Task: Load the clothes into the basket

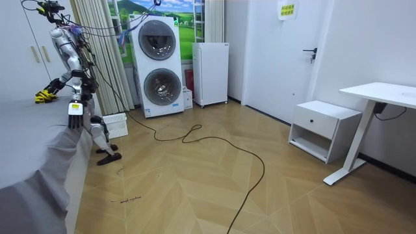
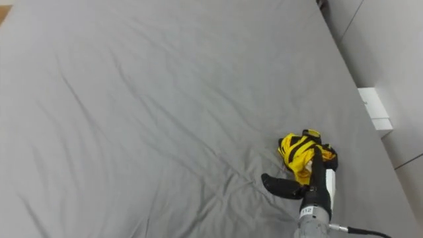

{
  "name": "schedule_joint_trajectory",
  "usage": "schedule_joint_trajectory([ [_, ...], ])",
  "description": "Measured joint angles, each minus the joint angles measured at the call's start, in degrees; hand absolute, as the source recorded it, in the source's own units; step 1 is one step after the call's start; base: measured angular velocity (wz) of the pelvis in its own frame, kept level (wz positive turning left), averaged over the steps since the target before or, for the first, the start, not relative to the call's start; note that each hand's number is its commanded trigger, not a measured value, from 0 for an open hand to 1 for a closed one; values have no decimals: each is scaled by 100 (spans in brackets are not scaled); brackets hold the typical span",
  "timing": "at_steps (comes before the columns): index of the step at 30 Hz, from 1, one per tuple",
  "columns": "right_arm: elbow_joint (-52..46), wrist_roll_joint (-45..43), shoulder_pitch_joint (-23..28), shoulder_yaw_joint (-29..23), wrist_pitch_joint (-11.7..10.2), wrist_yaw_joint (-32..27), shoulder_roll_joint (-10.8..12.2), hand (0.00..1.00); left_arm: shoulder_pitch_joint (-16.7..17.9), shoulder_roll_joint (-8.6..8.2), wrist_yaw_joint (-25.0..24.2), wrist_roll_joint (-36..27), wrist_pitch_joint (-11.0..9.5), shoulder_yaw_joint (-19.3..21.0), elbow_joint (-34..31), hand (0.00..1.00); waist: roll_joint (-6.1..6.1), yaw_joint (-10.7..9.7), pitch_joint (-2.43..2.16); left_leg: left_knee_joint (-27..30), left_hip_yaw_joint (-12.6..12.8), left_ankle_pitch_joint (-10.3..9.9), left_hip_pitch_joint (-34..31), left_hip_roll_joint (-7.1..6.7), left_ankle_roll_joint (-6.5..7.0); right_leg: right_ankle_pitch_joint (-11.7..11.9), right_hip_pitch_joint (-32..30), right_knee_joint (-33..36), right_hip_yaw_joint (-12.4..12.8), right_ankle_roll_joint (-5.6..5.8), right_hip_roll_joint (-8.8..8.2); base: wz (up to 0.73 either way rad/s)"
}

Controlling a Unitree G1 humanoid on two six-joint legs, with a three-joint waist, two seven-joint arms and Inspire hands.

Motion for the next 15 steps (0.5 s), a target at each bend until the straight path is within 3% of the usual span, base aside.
schedule_joint_trajectory([
  [8,41,0,-193,17,6,-411,-9,0,-161,100,-85,4,233,28,231,0,-36,21,-12,14,-3,3,-123,-4,3,4,-90,-51,-28,9,1,2],
  [15,916,-43,-751,-15,33,-647,-53,0,-278,135,-141,73,354,35,266,0,-39,33,-16,30,-140,3,-285,-12,3,0,-167,-65,-201,13,-21,10],
])
